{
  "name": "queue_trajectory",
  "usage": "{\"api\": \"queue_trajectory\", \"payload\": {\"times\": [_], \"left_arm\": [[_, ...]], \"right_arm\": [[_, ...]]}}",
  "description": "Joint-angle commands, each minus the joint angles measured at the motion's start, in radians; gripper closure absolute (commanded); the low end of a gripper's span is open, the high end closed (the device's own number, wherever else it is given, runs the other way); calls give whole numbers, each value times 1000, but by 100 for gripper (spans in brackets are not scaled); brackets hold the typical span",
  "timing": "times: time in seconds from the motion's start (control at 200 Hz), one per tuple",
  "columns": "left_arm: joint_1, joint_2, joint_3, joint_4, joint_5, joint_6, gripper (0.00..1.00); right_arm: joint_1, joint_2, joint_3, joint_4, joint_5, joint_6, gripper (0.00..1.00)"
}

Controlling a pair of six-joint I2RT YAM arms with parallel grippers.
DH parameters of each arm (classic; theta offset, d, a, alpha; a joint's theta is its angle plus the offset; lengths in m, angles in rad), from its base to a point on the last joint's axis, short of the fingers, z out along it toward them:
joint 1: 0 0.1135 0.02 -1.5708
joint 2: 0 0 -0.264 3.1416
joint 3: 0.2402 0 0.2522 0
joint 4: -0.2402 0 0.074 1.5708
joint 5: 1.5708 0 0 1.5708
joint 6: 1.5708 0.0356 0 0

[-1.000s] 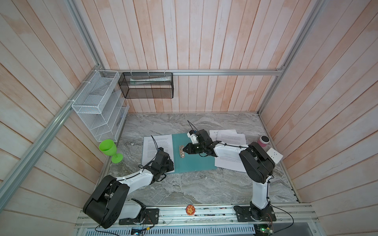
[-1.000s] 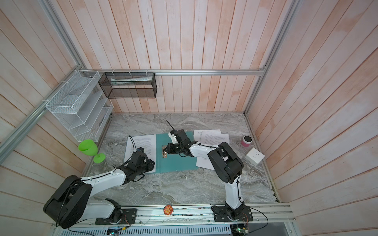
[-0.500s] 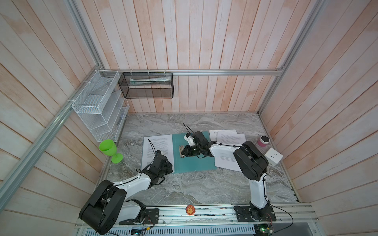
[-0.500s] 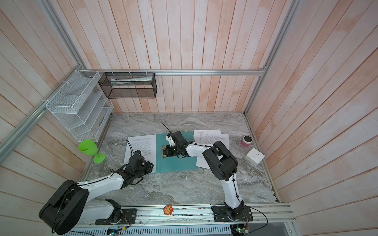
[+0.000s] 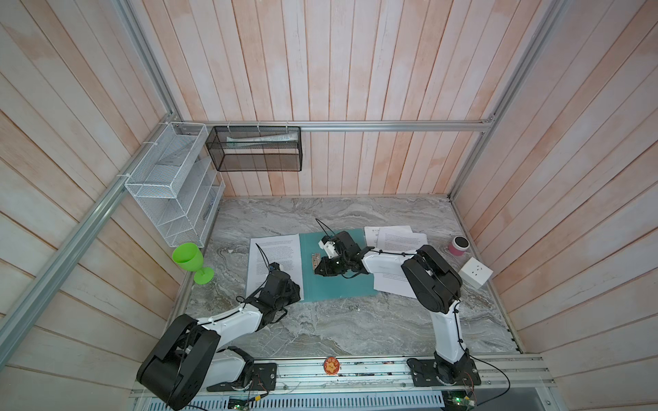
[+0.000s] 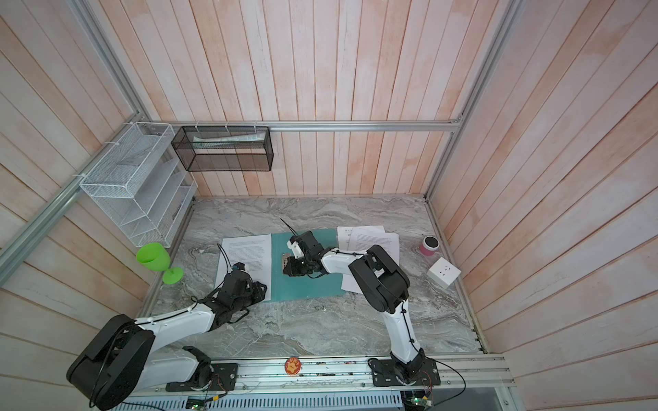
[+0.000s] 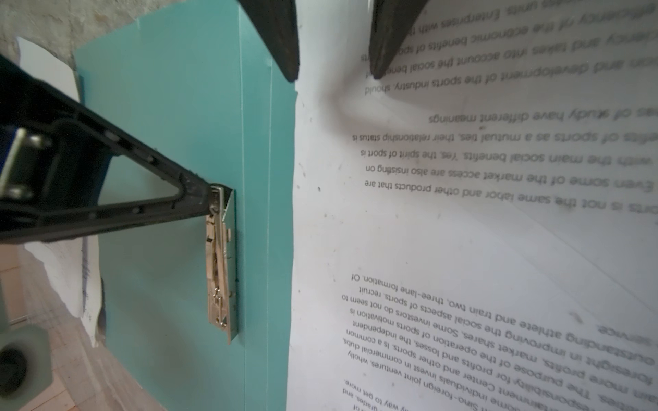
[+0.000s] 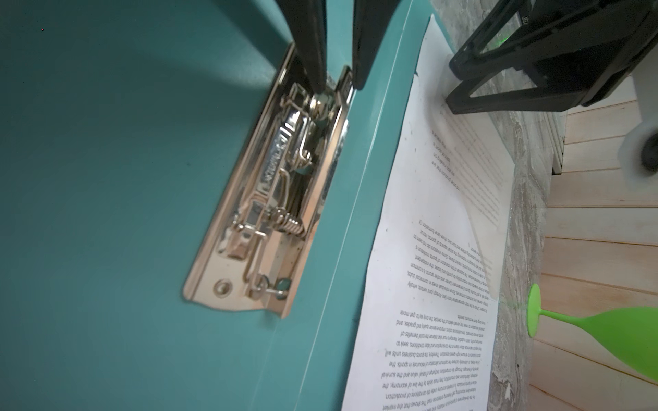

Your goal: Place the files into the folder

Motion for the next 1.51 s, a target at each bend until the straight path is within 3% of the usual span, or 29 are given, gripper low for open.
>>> {"api": "queue_trajectory", "payload": {"times": [0.0, 0.745, 0.93, 1.255, 1.5], "left_arm": [[3, 1, -30, -37, 12, -12, 64], [3, 16, -43, -19, 14, -5, 65], [3, 39, -34, -25, 12, -3, 70], [3, 72, -21, -41, 0, -15, 71], [19, 120, -9, -63, -7, -47, 73]], "right_arm": [[8, 32, 27, -4, -20, -6, 87], [-7, 65, 46, -1, -37, 18, 91], [-11, 62, 47, -39, -13, 22, 100], [-37, 82, 46, -220, 119, 17, 100], [5, 157, 93, -442, 440, -82, 100]]}}
